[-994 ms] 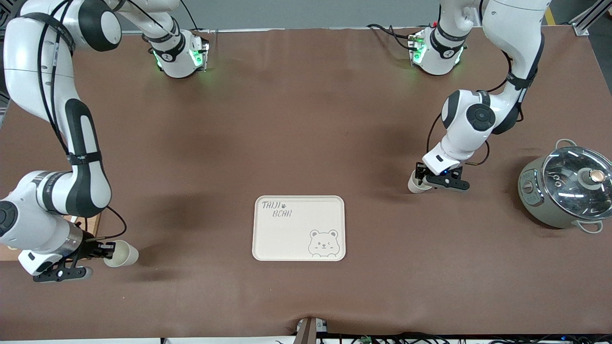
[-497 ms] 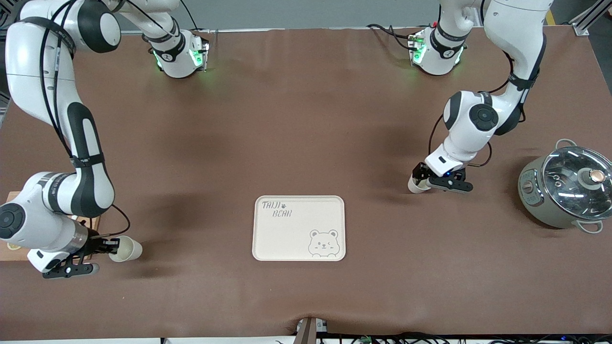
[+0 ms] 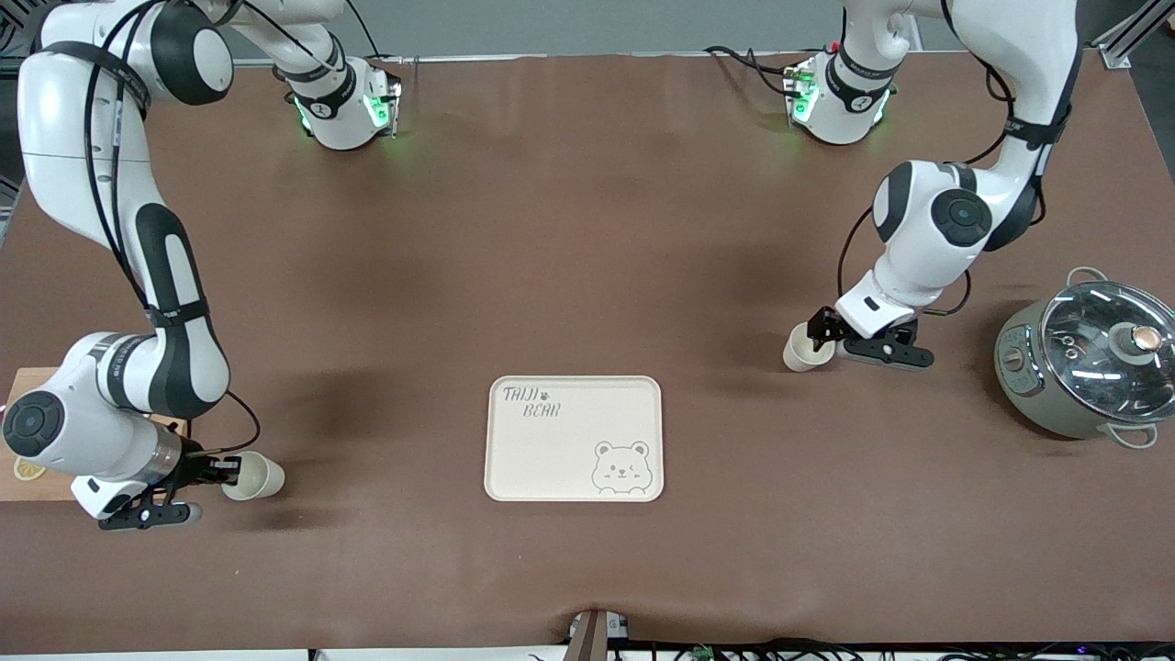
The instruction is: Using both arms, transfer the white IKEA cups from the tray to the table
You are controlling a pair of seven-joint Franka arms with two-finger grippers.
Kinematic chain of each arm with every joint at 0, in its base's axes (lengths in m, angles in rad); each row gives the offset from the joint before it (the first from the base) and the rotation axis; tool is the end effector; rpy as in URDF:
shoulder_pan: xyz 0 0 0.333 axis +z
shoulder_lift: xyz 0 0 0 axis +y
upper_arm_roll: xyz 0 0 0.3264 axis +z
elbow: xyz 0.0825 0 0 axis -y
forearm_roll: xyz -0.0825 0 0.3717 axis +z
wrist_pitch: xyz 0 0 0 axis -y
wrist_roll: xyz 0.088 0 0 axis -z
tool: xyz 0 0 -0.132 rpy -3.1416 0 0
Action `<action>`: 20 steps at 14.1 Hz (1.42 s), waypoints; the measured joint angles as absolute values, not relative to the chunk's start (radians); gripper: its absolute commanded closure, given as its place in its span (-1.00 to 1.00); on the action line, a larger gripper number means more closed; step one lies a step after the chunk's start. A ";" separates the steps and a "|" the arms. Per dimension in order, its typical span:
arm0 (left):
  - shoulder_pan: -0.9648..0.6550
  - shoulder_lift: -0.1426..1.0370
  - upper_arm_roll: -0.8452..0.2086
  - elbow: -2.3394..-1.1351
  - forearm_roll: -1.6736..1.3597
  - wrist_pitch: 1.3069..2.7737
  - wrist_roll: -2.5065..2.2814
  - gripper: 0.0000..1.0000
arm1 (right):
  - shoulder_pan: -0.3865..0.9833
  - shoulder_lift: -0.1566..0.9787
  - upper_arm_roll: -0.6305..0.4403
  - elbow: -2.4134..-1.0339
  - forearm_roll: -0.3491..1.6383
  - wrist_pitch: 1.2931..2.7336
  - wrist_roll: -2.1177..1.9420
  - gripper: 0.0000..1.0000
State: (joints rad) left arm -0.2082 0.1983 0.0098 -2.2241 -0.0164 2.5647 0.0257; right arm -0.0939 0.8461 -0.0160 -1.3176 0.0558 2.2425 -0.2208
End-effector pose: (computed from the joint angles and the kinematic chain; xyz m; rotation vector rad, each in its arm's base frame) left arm 0.5470 -0.1100 0.2933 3.0962 -0.3284 0.2200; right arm 0.7476 -0.0770 0.2238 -3.1163 -0.1306 -0.1301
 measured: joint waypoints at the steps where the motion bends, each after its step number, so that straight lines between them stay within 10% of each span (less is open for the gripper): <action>1: -0.208 0.189 0.010 -2.174 -0.016 2.482 0.026 -1.00 | -0.094 0.846 -0.015 -1.320 0.057 2.243 -0.221 -0.63; 3: -0.208 0.174 0.010 -2.043 -0.018 2.294 0.013 -1.00 | -0.094 0.846 -0.013 -1.322 0.057 2.243 -0.221 -1.00; 12: -0.219 0.167 0.002 -1.672 -0.019 1.924 -0.078 -1.00 | -0.094 0.793 -0.011 -1.300 0.057 2.231 -0.222 -1.00; 20: -0.222 0.152 -0.021 -1.432 -0.019 1.637 -0.079 -1.00 | -0.094 0.527 -0.013 -1.289 0.056 1.888 -0.222 -1.00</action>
State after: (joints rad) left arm -0.2221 0.1518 -0.0205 -1.4322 -0.0194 1.6374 -0.0793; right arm -0.0939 0.5271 -0.0127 -1.2890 0.0564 1.8884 -0.2217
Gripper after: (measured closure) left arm 0.000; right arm 0.000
